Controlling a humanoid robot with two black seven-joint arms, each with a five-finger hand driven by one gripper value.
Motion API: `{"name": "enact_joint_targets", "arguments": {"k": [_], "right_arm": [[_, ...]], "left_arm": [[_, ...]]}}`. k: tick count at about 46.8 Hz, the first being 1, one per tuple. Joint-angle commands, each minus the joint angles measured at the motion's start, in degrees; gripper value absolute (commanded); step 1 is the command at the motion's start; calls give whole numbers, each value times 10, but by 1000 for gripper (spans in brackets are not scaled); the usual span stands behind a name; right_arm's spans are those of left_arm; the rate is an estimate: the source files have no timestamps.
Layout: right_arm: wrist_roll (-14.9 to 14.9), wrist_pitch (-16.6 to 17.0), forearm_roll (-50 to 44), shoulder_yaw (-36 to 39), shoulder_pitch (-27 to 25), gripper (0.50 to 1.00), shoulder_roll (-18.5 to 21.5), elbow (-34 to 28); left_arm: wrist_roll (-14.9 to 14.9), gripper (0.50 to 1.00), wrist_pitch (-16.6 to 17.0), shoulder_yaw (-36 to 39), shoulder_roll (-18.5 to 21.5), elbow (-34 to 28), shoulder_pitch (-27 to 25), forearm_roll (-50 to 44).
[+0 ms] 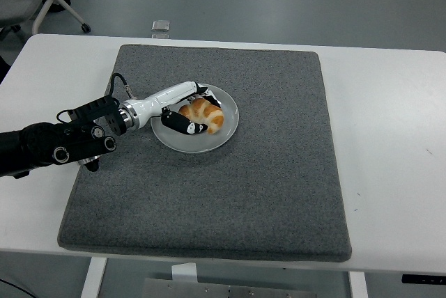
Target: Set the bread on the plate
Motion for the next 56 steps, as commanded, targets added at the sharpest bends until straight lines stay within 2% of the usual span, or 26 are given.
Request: {"name": "enact_joint_targets", "arguments": {"k": [1,9,11,15,20,23,29,51,56], "right_arm": [[0,-12,1,1,0,930,0,0],[0,-13,1,0,0,930,0,0],[0,-13,1,0,0,930,0,0],[1,-13,1,0,0,930,0,0],[1,-13,1,0,0,930,0,1],[1,-13,1,1,0,930,0,1],[1,-13,1,0,0,930,0,1],[1,-13,2,-1,0,930,0,2],[1,-12,2,-1,0,930,0,3]], "left_arm": [[1,500,8,-1,0,5,5,-4],[1,501,15,-3,0,5,7,-11],[1,514,15,-4,0,5,7,-12],[1,655,23,-7,0,5,7,-13],[1,730,30,-23,0,2,7,-12],[1,746,30,-29,1,0,6,-12],[1,814,30,-32,1,-5,5,-13],[1,842,23,-50,22,-22,0,-22],[1,906,5,-93,32,-21,-11,-25]]}}
